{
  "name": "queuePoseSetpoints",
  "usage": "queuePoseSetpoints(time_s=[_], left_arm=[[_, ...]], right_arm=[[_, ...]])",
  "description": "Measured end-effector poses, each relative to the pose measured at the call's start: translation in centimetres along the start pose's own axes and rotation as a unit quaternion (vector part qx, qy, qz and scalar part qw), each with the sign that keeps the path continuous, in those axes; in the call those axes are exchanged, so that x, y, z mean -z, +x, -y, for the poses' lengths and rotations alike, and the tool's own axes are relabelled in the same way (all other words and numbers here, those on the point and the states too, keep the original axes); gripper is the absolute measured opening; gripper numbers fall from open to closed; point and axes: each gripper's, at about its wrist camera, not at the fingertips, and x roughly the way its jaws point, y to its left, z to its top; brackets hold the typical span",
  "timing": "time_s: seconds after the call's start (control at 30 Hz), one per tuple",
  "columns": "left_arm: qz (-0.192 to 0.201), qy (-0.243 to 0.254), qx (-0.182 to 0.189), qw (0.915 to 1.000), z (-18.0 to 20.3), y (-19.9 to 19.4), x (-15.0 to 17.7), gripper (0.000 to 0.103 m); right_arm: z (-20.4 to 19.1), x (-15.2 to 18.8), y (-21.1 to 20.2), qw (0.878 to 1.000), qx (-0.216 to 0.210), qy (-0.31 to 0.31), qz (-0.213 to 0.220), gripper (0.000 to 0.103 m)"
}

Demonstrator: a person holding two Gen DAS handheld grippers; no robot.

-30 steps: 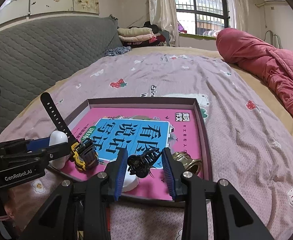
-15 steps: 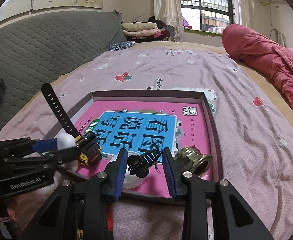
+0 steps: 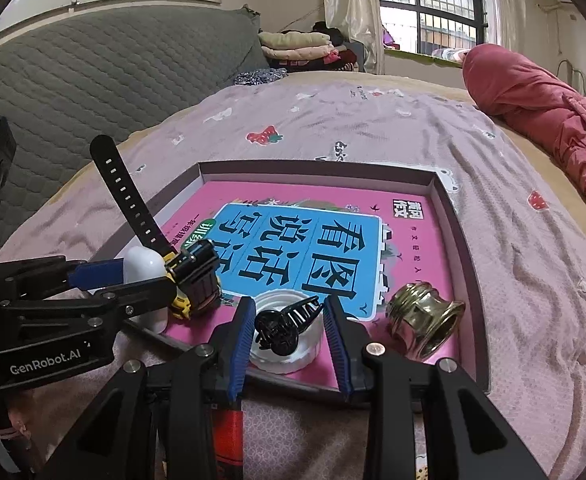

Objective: Organize rigid objects
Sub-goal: 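Lower the earbuds case into the box with left tool while right tool releases the clip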

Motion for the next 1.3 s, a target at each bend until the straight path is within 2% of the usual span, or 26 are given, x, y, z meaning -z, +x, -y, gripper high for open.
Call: queuePoseSetpoints(time_s=[0.47,1.3], left_arm=[[-0.012,-0.011,0.000,0.9999,-0.7,1.3,-0.2,0.046],[-0.016,-0.015,0.003,0.9998,-0.5,1.4,-0.4,0.046]], right_arm=[[0.2,0.1,0.7,1.000,0.002,0.002,-0.010,0.036],[-0.3,0.1,0.4,1.000,-0.009,-0.003,-0.008,0.036]])
